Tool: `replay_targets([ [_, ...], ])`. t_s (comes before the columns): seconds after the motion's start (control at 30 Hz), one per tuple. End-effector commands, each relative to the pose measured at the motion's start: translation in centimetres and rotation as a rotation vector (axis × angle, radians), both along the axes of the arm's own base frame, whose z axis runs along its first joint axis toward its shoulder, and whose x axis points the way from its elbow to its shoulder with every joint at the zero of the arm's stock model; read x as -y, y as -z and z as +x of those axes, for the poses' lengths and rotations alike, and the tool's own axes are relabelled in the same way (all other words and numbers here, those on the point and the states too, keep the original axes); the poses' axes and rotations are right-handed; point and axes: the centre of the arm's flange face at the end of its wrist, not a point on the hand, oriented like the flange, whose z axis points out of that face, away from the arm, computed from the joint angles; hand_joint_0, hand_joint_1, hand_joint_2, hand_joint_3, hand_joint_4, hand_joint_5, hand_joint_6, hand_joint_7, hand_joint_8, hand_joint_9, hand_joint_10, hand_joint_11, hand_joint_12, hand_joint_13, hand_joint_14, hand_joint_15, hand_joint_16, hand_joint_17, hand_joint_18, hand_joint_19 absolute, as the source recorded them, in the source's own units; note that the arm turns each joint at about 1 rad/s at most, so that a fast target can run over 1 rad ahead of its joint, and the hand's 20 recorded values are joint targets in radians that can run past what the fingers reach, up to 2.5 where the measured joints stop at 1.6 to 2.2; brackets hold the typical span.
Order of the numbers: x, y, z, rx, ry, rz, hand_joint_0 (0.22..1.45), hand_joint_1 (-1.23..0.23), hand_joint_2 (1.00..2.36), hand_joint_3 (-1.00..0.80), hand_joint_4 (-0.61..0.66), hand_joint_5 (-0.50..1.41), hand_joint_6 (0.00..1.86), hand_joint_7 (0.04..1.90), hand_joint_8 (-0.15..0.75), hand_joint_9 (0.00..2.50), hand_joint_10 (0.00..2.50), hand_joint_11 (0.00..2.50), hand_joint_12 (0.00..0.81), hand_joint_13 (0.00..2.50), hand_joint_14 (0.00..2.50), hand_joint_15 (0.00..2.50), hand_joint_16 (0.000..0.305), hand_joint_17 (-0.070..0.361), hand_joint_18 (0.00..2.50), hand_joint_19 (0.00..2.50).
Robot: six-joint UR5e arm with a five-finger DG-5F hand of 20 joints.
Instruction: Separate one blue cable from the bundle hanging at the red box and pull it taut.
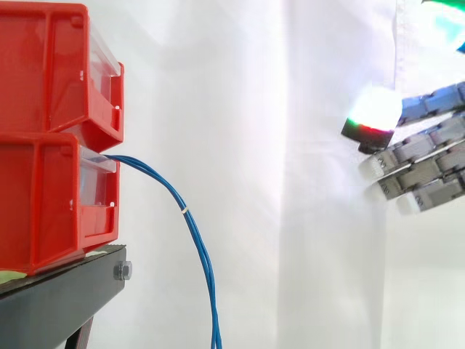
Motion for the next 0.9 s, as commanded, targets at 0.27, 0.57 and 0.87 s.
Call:
replay_targets([
  [0.27,-1.4,5.0,3.2,-0.042,0.028,-0.015,0.50,-0.50,1.00,-0.50,0.20,-0.25,0.50,0.75,0.246,0.32,0.00,0.00,0.284,0.11,0.00,0.00,0.030,0.067,0.00,0.00],
  [0.57,-2.5,8.3,4.9,-0.035,0.037,-0.024,0.51,-0.51,1.00,-0.50,0.23,-0.24,0.50,0.77,0.254,0.37,0.00,0.00,0.273,0.18,0.00,0.00,0.029,0.065,0.00,0.00],
  [0.87,-3.4,12.1,9.7,-0.034,0.035,-0.019,0.51,-0.50,1.00,-0.50,0.25,-0.23,0.50,0.78,0.262,0.39,0.00,0.00,0.272,0.19,0.00,0.00,0.029,0.065,0.00,0.00],
])
